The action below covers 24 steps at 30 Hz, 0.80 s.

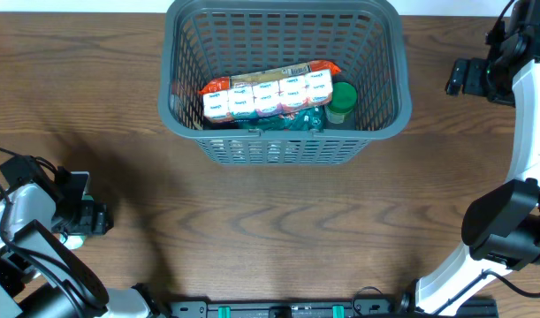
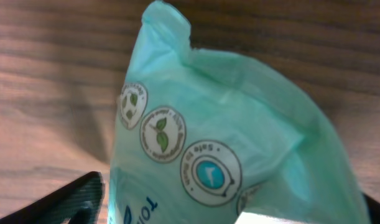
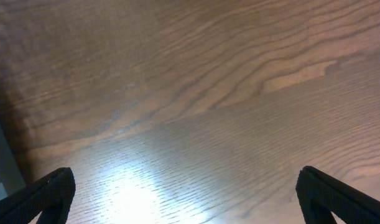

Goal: Pack container
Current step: 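Lower the left gripper to the mint-green tissue pack and grasp it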

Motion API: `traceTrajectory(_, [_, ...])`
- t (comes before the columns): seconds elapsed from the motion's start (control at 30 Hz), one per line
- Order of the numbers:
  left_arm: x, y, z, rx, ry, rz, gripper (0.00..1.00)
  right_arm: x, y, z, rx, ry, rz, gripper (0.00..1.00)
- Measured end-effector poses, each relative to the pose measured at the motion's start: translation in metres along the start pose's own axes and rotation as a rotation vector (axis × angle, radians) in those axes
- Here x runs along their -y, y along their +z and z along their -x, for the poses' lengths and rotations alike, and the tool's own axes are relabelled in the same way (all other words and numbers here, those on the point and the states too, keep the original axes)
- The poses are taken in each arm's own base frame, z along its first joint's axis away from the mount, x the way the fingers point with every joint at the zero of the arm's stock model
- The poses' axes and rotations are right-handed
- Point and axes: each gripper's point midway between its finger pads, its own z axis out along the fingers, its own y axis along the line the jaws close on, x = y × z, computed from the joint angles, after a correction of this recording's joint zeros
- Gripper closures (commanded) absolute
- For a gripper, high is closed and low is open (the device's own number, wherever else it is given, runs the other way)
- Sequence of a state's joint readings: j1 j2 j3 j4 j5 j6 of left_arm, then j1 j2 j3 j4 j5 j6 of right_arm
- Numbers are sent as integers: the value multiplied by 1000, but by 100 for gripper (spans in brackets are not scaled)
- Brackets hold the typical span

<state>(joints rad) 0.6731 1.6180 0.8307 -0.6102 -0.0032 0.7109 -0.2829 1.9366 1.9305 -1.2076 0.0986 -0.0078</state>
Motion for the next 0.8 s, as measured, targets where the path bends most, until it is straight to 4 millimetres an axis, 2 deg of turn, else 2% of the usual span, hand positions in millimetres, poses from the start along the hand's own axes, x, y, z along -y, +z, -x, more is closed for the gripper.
traceTrajectory(0.17, [-2, 1, 3, 12, 5, 6, 38, 0, 0, -1, -5, 1, 0, 1])
traceTrajectory(0.27, [-2, 1, 3, 10, 1, 8, 53, 0, 0, -1, -6, 3, 0, 1])
traceTrajectory(0.4, [-2, 1, 2, 7, 5, 7, 58, 0, 0, -2, -7, 3, 0, 1])
traceTrajectory(0.47, [-2, 2, 2, 7, 1, 6, 66, 0, 0, -2, -7, 2, 0, 1])
traceTrajectory(0.63, [-1, 2, 3, 6, -25, 6, 76, 0, 0, -2, -7, -1, 0, 1])
traceTrajectory(0.7, [1, 2, 4, 6, -28, 8, 87, 0, 0, -2, -7, -4, 0, 1])
traceTrajectory(0.8, [6, 0, 11, 15, -26, 11, 94, 0, 0, -2, -6, -4, 0, 1])
